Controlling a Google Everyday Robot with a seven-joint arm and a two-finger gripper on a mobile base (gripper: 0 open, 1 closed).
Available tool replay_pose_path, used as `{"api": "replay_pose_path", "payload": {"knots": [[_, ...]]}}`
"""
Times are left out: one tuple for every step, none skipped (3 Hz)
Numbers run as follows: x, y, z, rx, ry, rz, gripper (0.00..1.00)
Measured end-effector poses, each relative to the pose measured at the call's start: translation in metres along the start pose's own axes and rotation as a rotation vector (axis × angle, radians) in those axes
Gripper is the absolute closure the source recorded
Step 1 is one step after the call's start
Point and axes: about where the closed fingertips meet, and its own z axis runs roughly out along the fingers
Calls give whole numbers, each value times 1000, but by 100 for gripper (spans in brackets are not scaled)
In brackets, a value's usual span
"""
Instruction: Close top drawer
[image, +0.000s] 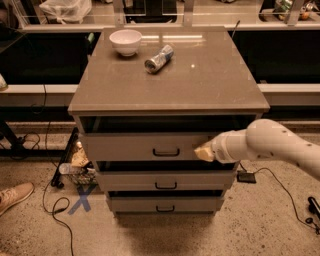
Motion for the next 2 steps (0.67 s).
{"api": "replay_pose_path", "payload": {"knots": [[15, 0, -18, 7, 2, 22, 100], [33, 0, -45, 27, 23, 46, 100]]}}
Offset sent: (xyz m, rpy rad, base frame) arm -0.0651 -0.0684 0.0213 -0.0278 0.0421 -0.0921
